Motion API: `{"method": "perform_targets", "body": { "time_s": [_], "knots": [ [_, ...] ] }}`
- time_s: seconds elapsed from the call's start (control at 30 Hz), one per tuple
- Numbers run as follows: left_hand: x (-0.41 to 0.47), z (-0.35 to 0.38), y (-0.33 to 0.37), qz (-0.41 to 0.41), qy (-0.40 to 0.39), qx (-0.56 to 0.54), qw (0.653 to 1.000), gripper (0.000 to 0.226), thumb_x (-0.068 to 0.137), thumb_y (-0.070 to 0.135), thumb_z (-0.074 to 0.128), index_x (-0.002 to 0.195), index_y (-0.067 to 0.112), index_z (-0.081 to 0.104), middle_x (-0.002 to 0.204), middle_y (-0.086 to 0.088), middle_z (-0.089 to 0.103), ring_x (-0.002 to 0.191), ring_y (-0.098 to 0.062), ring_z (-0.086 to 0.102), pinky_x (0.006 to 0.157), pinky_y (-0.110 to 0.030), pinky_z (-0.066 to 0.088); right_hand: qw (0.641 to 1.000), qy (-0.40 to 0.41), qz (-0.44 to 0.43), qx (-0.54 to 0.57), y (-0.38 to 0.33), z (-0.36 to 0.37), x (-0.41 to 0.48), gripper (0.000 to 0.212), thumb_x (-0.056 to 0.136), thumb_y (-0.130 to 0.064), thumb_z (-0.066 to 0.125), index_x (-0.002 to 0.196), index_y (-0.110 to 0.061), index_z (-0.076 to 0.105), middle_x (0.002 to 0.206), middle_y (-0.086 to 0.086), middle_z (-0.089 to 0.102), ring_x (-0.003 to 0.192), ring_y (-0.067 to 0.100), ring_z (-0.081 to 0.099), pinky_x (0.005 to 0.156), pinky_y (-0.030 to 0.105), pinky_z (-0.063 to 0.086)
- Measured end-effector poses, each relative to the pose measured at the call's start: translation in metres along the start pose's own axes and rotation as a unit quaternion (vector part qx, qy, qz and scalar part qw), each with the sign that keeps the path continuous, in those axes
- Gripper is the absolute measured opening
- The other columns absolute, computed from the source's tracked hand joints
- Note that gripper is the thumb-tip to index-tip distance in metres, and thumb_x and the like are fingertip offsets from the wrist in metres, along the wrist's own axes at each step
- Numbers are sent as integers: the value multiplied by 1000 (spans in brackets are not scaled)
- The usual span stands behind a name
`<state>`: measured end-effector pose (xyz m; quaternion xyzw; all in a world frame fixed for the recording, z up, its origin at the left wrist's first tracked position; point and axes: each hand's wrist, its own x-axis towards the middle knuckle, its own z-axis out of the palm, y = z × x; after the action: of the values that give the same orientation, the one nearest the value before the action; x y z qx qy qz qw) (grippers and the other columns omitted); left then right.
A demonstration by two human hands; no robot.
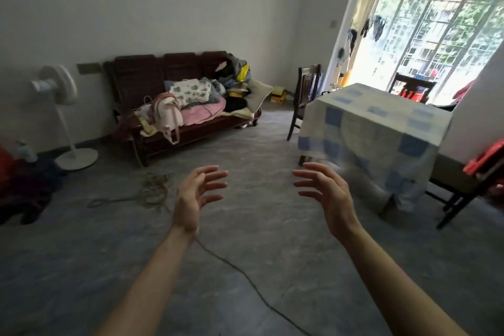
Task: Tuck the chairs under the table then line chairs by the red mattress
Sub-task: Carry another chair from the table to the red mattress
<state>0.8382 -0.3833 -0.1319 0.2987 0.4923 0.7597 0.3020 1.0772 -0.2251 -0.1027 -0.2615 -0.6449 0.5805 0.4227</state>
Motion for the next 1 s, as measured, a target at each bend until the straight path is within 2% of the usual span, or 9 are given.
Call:
{"method": "perform_targets", "body": {
  "time_s": [0.13,0.3,0.53,0.67,0.8,1.0],
  "knots": [
    [121,12,-7,-12,-46,-7,999,40,90,35,44,113,14,68,111,-11,78,93,-24,74,72,-34,57,999,46,-10,-7,9,6,94,31,105,-16,43,126,-8,64,117,13,75,102,35,73,81,40,60],
    [250,21,-35,-26,-92,18,995,42,92,38,42,116,15,68,116,-12,77,99,-27,73,76,-37,56,996,85,-8,-9,47,11,208,31,105,-20,44,125,-12,65,117,11,75,103,33,73,84,44,59],
    [446,26,-95,-53,-91,52,993,42,91,38,44,115,14,67,115,-12,77,94,-23,73,73,-34,56,996,92,11,8,142,20,397,32,105,-12,41,128,-8,64,116,11,76,101,33,72,81,40,57],
    [579,50,-110,-50,-98,73,991,35,101,31,41,116,13,66,118,-16,75,93,-24,74,73,-34,56,994,106,9,25,170,19,528,32,105,-10,40,126,-10,65,116,10,76,102,34,72,80,38,57],
    [697,71,-124,-50,-100,73,991,45,92,42,43,117,13,67,114,-10,78,96,-25,74,74,-34,58,994,103,14,16,185,16,644,31,105,-10,41,125,-12,66,115,9,76,101,30,73,81,38,57],
    [873,90,-189,-58,-101,66,991,47,92,45,43,117,15,68,114,-9,78,99,-29,74,79,-42,56,994,111,10,-11,238,-4,816,31,106,-10,41,126,-12,65,115,10,76,101,30,73,80,36,58]
  ]
}}
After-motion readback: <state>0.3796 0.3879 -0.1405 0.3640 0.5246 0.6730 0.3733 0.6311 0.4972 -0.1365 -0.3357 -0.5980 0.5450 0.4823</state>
